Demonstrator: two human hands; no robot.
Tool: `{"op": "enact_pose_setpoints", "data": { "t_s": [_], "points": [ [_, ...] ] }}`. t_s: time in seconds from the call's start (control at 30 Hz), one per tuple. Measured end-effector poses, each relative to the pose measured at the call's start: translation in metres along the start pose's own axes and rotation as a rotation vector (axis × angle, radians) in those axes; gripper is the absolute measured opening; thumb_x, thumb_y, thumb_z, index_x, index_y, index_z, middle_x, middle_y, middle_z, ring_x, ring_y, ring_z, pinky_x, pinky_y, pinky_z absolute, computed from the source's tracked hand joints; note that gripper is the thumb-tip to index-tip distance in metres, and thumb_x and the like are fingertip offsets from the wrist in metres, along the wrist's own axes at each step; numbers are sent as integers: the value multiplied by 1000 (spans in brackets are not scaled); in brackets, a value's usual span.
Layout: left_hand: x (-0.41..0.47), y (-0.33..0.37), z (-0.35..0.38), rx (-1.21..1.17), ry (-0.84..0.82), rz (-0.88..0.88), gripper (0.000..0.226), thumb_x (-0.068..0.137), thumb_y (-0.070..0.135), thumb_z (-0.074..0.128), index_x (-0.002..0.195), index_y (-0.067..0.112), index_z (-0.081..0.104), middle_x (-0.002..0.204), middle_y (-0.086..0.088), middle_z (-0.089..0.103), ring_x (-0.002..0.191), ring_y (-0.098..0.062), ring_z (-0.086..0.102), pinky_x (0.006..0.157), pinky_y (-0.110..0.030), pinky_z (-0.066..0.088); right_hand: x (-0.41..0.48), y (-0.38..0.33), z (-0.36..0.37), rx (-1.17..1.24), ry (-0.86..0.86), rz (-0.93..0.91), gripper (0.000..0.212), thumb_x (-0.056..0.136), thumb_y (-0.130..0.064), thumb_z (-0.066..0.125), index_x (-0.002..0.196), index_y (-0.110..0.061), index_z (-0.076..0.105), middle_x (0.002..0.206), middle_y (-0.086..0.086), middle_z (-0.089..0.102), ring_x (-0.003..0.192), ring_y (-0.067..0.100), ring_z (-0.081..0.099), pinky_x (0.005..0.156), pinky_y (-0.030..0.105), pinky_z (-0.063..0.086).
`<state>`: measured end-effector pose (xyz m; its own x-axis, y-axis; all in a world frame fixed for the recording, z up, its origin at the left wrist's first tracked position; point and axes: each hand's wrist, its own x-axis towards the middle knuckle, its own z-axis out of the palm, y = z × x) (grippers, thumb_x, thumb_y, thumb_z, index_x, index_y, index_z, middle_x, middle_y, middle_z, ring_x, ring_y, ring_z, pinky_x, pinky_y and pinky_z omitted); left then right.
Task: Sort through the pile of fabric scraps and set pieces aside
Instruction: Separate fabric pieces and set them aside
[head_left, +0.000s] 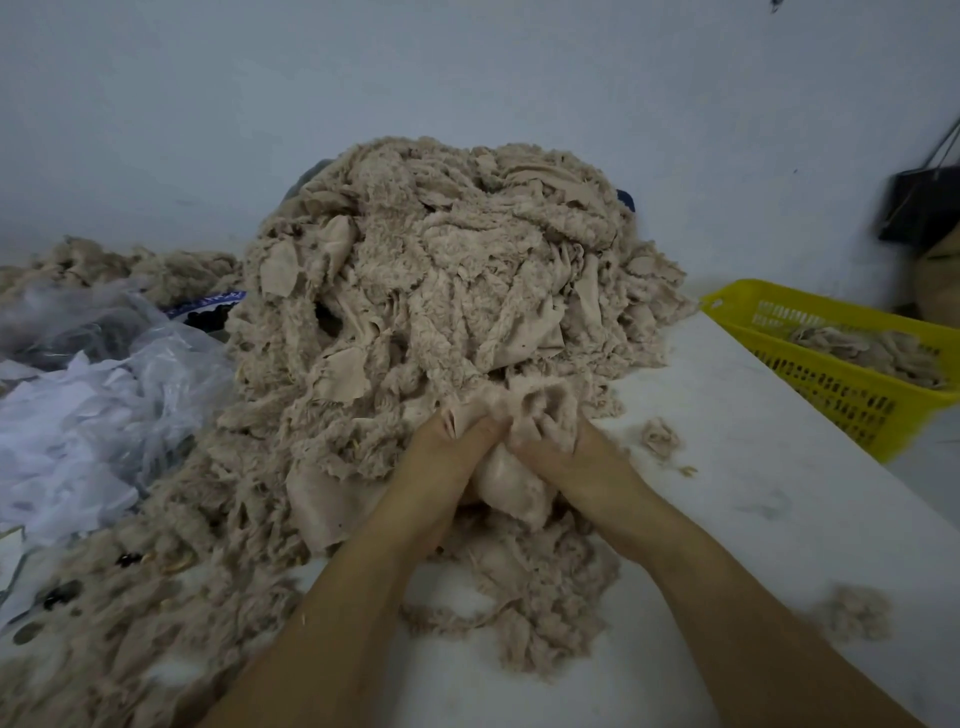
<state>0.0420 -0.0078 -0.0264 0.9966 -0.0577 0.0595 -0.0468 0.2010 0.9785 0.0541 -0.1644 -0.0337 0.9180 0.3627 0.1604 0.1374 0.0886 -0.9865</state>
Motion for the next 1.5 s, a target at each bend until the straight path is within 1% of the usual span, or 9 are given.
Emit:
{"op": "enact_pose_setpoints", "data": {
  "t_s": [0.1,0.17,0.27,0.47,0.63,0.9,1.03,1.23,1.5],
  "points": [
    [-1,2,-2,23,38,30,30,89,52,65,102,28,75,104,-5,76,95,-23,73,75,-33,60,5,-1,-2,-96,87,-8,12,98,-26,60,104,-28,70,93,-7,76,86,8,72,73,25,58],
    [2,3,-5,90,176,87,30,92,53,56,97,30,75,94,1,74,82,-14,68,69,-27,56,11,-14,-19,428,294,-17,23,99,-26,57,86,-16,72,68,1,69,59,10,65,53,24,52],
    [8,2,-14,97,401,132,26,102,35,53,90,23,72,86,1,71,73,-9,61,59,-20,49,17,-20,-50,925,472,-91,44,92,-50,56,105,-9,62,98,8,71,85,17,71,62,24,56],
    [9,-10,-21,814,296,142,12,100,28,54,98,23,65,89,10,63,75,3,59,58,-9,39,15,8,-17,-291,434,73,20,95,-43,58,90,-26,66,87,-6,68,78,12,66,68,21,49],
    [10,-10,-17,844,175,140,23,99,39,54,82,26,63,90,8,57,79,-1,56,64,-16,39,14,20,-7,-1121,161,60,26,93,-44,58,101,-19,54,102,-3,49,98,18,49,83,31,43],
    [5,-6,-15,858,-58,71,15,97,34,62,84,26,62,69,10,57,50,-1,51,42,-14,38,14,5,-21,-91,475,19,30,99,-38,55,76,-23,45,62,-3,53,52,10,46,49,24,41],
    [3,4,-15,474,79,-10,29,96,36,64,67,31,64,56,11,53,49,-4,46,50,-17,37,17,5,-22,3,553,27,26,101,-37,53,80,-22,49,88,7,59,84,24,56,77,43,47],
    [-4,17,-13,-134,50,-152,22,66,40,80,78,22,78,69,-9,68,51,-20,62,48,-27,54,18,9,-21,-18,568,69,27,100,-38,53,80,-19,51,84,4,54,79,20,49,72,38,39],
    [-7,8,-10,149,-97,-144,55,69,64,74,107,25,73,101,3,78,90,-13,74,75,-30,60,9,-1,-13,67,377,-10,30,99,-39,56,70,-30,56,79,7,49,78,25,46,76,45,39]
  ]
}}
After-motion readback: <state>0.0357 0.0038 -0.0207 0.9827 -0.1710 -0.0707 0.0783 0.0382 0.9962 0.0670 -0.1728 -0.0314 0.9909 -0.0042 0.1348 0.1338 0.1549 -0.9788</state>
